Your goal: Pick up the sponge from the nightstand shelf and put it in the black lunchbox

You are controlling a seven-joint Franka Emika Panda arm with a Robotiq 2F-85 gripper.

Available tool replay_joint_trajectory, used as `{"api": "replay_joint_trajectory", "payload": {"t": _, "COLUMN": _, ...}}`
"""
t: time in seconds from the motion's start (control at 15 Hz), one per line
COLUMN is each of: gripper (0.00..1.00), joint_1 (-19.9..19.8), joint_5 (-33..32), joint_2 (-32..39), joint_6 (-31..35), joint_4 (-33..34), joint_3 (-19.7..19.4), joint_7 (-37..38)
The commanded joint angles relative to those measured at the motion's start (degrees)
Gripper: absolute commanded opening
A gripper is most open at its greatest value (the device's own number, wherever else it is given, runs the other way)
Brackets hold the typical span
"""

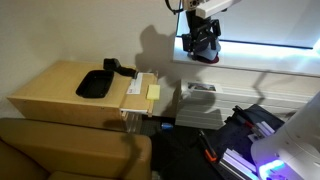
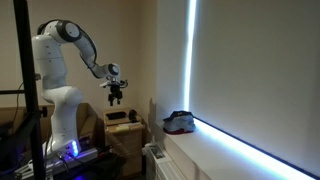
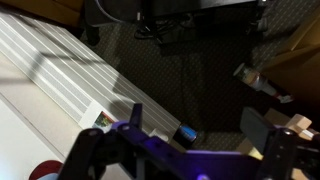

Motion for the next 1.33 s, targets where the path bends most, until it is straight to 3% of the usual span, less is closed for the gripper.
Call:
{"api": "replay_joint_trajectory", "payload": {"t": 0.0, "gripper": 1.0, "joint_1": 0.03, "joint_5": 0.01, "joint_2": 0.01, "joint_6": -0.03, "joint_4": 0.06, "joint_3": -0.06, "joint_7": 0.0}}
{"api": "replay_joint_trajectory", "payload": {"t": 0.2, "gripper": 1.0, "joint_1": -0.37, "joint_5": -3.17, "joint_2": 4.58, "joint_6": 3.79, "joint_4": -1.44, "joint_3": 0.61, "joint_7": 5.95}}
{"api": "replay_joint_trajectory", "payload": {"t": 0.53, "gripper": 1.0, "joint_1": 1.15, "joint_5": -2.06, "joint_2": 9.99, "joint_6": 21.05, "joint_4": -4.45, "joint_3": 1.71, "joint_7": 21.32}}
{"api": "replay_joint_trajectory", "payload": {"t": 0.73, "gripper": 1.0, "joint_1": 1.6, "joint_5": -3.76, "joint_2": 14.49, "joint_6": 26.9, "joint_4": -2.64, "joint_3": 0.88, "joint_7": 32.08}}
{"api": "replay_joint_trajectory", "payload": {"t": 0.87, "gripper": 1.0, "joint_1": 2.08, "joint_5": 1.47, "joint_2": 15.77, "joint_6": 24.77, "joint_4": -1.37, "joint_3": 0.41, "joint_7": 30.13}}
{"api": "replay_joint_trajectory", "payload": {"t": 0.93, "gripper": 1.0, "joint_1": 2.44, "joint_5": -1.18, "joint_2": 13.71, "joint_6": 24.97, "joint_4": -3.15, "joint_3": 0.34, "joint_7": 30.46}}
{"api": "replay_joint_trajectory", "payload": {"t": 1.13, "gripper": 1.0, "joint_1": 2.57, "joint_5": 0.53, "joint_2": 15.02, "joint_6": 24.98, "joint_4": -2.23, "joint_3": -0.04, "joint_7": 30.44}}
{"api": "replay_joint_trajectory", "payload": {"t": 1.27, "gripper": 1.0, "joint_1": 3.17, "joint_5": 0.17, "joint_2": 19.34, "joint_6": 24.41, "joint_4": -1.2, "joint_3": 0.25, "joint_7": 31.36}}
